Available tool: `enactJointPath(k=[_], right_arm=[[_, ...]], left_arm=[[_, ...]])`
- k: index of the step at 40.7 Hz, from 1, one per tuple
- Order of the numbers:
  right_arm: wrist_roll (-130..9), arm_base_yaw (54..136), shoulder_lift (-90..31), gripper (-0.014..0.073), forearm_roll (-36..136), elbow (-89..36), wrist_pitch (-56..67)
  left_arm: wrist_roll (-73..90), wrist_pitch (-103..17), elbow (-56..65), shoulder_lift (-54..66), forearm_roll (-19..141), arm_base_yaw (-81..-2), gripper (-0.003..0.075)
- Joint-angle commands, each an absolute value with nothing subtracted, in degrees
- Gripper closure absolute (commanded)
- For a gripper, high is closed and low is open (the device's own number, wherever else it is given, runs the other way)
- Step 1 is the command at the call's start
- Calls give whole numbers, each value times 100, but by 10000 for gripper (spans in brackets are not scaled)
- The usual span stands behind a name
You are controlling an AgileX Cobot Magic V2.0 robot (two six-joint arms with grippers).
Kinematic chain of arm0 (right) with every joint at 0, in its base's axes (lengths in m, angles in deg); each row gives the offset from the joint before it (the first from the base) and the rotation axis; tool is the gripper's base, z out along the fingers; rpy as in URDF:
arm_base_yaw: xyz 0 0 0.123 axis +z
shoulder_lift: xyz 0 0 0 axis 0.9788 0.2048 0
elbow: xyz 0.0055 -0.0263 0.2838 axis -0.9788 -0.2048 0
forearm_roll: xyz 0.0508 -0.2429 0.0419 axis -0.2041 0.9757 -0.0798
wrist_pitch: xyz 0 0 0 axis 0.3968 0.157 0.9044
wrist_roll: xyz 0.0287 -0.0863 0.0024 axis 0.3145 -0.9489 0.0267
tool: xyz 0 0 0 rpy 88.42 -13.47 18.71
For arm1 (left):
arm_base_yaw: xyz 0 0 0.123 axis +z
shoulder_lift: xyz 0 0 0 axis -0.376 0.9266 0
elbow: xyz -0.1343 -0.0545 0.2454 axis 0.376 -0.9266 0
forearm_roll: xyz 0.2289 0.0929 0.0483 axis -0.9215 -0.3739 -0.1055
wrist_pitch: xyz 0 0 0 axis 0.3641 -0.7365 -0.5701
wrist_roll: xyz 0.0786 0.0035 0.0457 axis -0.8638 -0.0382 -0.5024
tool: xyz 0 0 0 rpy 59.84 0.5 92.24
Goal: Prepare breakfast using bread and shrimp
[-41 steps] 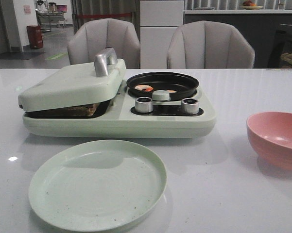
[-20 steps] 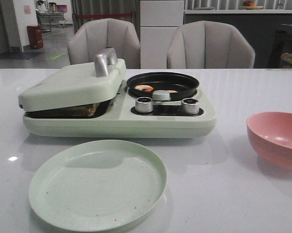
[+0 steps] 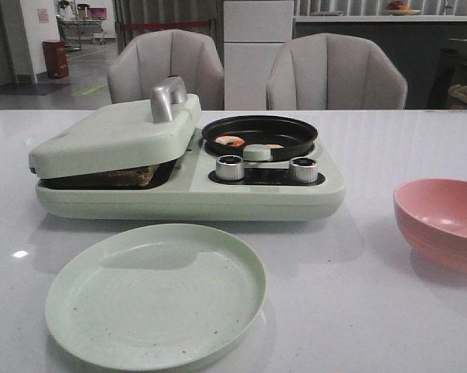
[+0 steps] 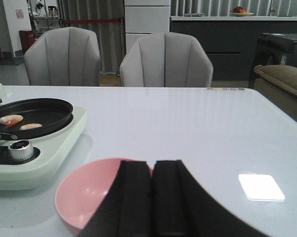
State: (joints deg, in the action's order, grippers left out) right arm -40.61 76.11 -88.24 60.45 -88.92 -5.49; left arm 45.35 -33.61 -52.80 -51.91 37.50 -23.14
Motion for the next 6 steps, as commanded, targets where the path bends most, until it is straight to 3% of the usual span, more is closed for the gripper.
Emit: enactJointPath(k=[1, 6], right_arm=[[-4050, 7578, -8941, 559, 6054, -8783, -1054], [-4050, 7578, -8941, 559, 6054, -8783, -1054]], left_arm=[[4562, -2851, -5459, -5283, 3804, -2313, 619], [4562, -2851, -5459, -5283, 3804, -2313, 619]])
